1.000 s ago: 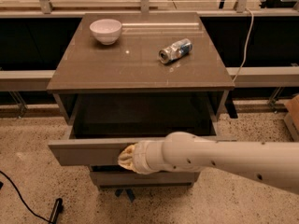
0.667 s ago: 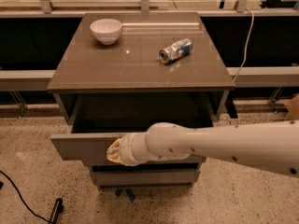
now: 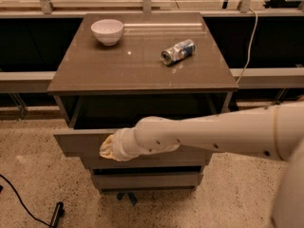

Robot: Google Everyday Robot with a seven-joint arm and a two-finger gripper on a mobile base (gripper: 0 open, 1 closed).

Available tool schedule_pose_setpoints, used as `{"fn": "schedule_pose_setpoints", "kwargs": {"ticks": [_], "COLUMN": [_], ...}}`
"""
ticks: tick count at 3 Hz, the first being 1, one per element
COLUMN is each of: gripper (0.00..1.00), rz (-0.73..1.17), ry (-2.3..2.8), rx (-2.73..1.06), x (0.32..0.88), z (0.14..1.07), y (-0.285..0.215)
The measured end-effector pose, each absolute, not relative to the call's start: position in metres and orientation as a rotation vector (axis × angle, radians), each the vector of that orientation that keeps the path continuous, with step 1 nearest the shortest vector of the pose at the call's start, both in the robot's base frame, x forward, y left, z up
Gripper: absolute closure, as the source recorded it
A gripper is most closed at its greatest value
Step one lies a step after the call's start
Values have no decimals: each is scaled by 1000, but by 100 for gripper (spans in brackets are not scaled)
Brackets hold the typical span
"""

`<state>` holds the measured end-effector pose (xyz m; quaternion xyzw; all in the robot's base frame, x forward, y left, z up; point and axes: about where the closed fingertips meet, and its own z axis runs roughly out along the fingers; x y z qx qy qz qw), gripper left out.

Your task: Close top drawer

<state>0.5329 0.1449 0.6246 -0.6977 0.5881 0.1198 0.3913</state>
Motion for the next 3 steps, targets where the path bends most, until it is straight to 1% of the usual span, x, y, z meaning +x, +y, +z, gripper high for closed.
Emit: {"fn": "schedule_pose_setpoints", "kwargs": {"ticks": [1, 2, 3], "gripper": [100, 100, 100], "rz": [308, 322, 324], "ry": [1502, 1521, 1530], "rx": [-1766, -1726, -1711], "x": [543, 575, 585], "z": [622, 619, 619], "y": [151, 163, 167]}}
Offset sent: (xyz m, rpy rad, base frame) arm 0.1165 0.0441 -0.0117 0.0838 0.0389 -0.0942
